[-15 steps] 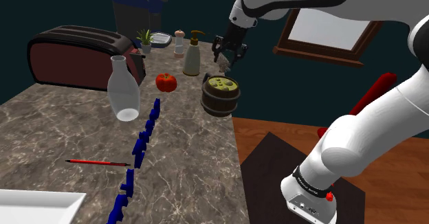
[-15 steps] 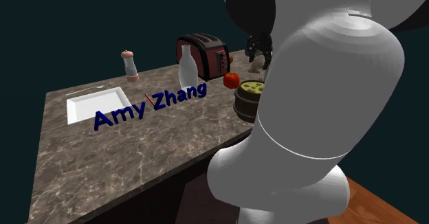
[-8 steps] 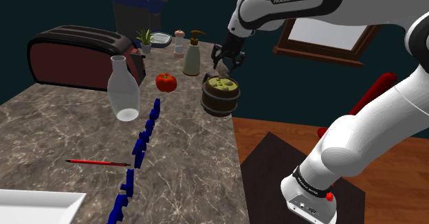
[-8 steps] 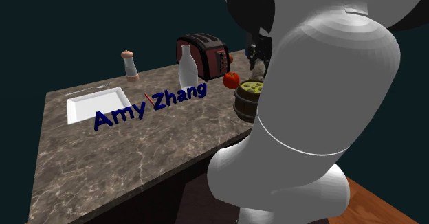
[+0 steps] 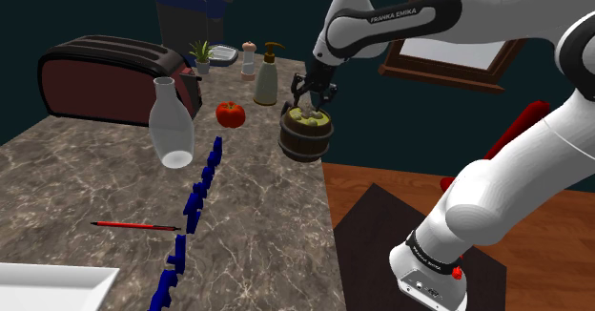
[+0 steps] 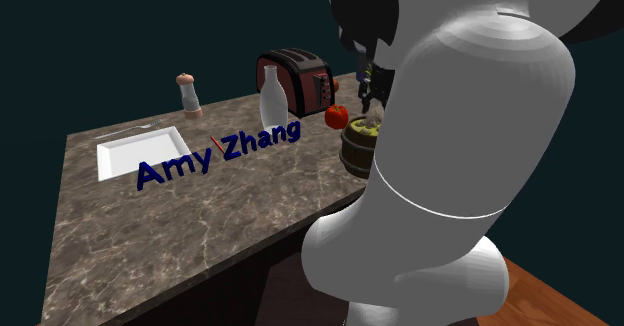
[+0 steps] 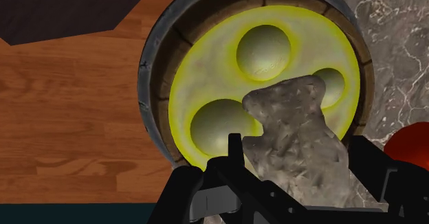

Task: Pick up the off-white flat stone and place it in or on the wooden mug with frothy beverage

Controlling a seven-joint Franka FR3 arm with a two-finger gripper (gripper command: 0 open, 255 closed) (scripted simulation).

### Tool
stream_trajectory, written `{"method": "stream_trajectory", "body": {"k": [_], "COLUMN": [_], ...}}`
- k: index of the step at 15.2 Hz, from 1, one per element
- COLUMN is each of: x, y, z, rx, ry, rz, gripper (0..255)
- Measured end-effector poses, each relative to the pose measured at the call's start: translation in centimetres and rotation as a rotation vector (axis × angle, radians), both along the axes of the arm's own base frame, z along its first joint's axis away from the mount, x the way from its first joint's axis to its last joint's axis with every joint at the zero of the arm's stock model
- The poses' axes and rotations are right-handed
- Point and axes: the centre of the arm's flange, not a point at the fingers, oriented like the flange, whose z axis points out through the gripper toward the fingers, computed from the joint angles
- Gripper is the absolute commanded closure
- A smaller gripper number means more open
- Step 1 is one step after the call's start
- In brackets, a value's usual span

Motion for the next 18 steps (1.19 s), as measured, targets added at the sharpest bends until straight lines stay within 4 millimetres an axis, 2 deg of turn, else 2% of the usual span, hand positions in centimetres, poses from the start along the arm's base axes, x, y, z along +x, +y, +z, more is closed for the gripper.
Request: {"method": "stream_trajectory", "body": {"k": [5,6,12,16,18], "x": [0.0,0.0,0.0,-0.4,-0.6], "y": [0.0,0.0,0.0,-0.5,-0.4], "z": [-0.3,-0.3,-0.3,3.7,4.5], "rx": [0.000,0.000,0.000,0.000,0.000], "ry": [0.000,0.000,0.000,-0.002,-0.002], "rz": [0.000,0.000,0.000,0.000,0.000], "gripper": [255,0,0,0,0]}}
